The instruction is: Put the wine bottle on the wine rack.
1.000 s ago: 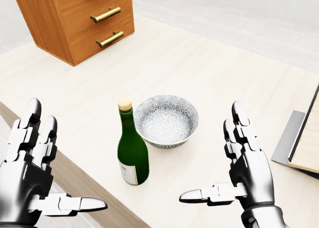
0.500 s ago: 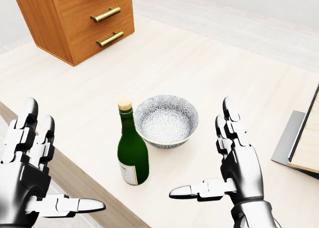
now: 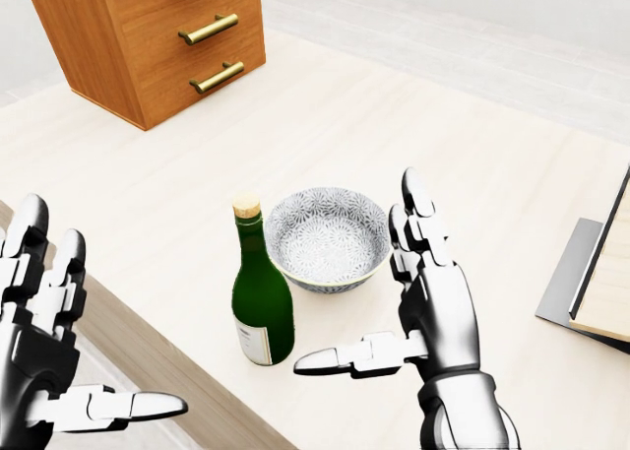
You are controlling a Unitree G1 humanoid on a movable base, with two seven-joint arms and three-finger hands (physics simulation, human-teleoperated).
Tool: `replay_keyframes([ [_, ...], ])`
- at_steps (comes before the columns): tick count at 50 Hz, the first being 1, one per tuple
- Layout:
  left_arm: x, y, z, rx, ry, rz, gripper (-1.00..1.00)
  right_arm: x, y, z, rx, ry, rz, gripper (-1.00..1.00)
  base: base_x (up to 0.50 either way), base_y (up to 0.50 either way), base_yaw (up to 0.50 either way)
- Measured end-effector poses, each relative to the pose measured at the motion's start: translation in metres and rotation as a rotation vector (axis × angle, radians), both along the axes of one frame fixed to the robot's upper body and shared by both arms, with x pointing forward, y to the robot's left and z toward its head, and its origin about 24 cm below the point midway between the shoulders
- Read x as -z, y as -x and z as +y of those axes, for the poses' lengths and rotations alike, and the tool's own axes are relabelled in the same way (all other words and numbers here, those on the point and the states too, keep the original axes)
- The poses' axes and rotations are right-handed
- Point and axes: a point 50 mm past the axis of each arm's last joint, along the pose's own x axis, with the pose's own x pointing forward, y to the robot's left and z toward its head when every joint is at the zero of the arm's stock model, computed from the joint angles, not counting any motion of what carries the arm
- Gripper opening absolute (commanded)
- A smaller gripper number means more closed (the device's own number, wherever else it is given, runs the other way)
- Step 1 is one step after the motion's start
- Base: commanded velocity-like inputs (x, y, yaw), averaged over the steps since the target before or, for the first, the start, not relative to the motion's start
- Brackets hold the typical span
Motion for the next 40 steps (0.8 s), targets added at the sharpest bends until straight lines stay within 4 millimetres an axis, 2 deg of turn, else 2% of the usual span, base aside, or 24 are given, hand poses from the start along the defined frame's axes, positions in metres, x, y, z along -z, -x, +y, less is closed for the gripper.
replay_keyframes([
  [18,-0.001,0.005,0.008,-0.018,0.010,-0.006,1.00,-0.018,-0.011,0.019,-0.034,-0.010,-0.068,1.00,0.00,0.00,0.00],
  [40,0.000,0.007,0.010,-0.022,0.012,-0.002,1.00,-0.031,-0.028,0.039,-0.070,-0.013,-0.099,1.00,0.00,0.00,0.00],
])
